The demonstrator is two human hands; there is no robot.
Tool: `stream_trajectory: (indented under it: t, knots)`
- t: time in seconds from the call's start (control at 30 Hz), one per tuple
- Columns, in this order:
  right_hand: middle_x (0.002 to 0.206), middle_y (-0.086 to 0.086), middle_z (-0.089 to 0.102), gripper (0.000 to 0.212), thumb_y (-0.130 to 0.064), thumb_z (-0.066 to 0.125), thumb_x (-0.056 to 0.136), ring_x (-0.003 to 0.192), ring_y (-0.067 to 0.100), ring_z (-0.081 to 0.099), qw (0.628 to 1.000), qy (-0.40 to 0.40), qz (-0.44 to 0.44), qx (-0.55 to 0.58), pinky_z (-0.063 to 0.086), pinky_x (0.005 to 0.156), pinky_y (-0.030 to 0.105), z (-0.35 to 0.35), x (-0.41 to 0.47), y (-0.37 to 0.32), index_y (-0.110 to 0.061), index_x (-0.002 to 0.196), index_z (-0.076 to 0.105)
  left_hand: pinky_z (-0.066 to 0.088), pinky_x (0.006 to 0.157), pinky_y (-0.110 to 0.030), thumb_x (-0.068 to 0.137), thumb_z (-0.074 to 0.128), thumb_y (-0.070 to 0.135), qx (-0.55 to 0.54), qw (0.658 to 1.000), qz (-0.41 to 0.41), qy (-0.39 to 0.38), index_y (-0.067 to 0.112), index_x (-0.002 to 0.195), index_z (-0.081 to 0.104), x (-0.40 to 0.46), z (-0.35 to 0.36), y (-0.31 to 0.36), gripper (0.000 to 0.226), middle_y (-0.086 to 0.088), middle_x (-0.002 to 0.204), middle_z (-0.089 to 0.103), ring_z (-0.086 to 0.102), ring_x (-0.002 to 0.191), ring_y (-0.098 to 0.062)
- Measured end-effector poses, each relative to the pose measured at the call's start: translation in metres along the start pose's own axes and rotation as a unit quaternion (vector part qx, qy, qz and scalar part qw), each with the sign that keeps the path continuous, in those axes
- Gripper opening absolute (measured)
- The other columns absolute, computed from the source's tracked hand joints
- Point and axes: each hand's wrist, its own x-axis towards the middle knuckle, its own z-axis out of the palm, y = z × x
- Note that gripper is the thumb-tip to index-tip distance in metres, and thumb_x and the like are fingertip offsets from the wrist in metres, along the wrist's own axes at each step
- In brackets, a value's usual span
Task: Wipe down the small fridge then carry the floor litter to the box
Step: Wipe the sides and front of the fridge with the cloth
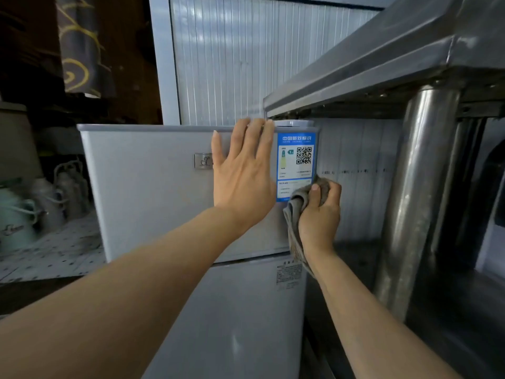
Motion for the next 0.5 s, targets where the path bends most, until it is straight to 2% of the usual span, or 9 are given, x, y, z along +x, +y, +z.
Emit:
stream_trajectory:
  t: [0.1,0.27,0.37,0.5]
  knots:
    - [0.109,0.007,0.063,0.015,-0.022,0.041,0.100,0.100,0.020,0.060,1.000,0.006,0.000,-0.004,0.045,0.078,0.022,-0.008,-0.017,0.023,-0.015,0.110,0.049,-0.011,0.110,-0.050,0.081,0.052,0.021,0.031,0.999,0.024,-0.022,0.017,0.148,0.011,-0.014,0.005,-0.002,0.079,-0.003,0.158,0.000,-0.010,0.145,-0.024]
    - [0.111,0.010,0.059,0.019,-0.018,0.042,0.099,0.101,0.021,0.056,1.000,-0.003,-0.020,-0.015,0.037,0.068,0.004,-0.017,-0.033,0.049,-0.011,0.115,0.049,-0.011,0.110,-0.049,0.081,0.051,0.015,0.059,0.990,0.081,-0.099,0.018,0.149,0.001,-0.067,0.026,0.002,0.085,-0.001,0.158,-0.011,-0.016,0.144,-0.020]
    - [0.121,0.013,0.054,0.027,-0.015,0.044,0.098,0.104,0.018,0.052,0.999,-0.009,-0.033,-0.023,0.031,0.067,-0.007,-0.019,-0.042,0.062,-0.007,0.124,0.046,0.002,0.113,-0.052,0.080,0.052,0.014,0.064,0.984,0.101,-0.129,0.016,0.149,0.009,-0.097,0.038,0.003,0.082,-0.001,0.159,-0.006,-0.009,0.145,-0.019]
    - [0.128,0.014,0.047,0.032,-0.013,0.043,0.098,0.111,0.017,0.047,0.999,-0.002,-0.031,-0.009,0.029,0.075,-0.008,-0.021,-0.059,0.080,-0.007,0.129,0.044,0.017,0.111,-0.053,0.080,0.057,0.013,0.085,0.976,0.153,-0.130,0.014,0.147,0.024,-0.134,0.051,-0.004,0.075,-0.004,0.158,0.011,0.009,0.145,-0.020]
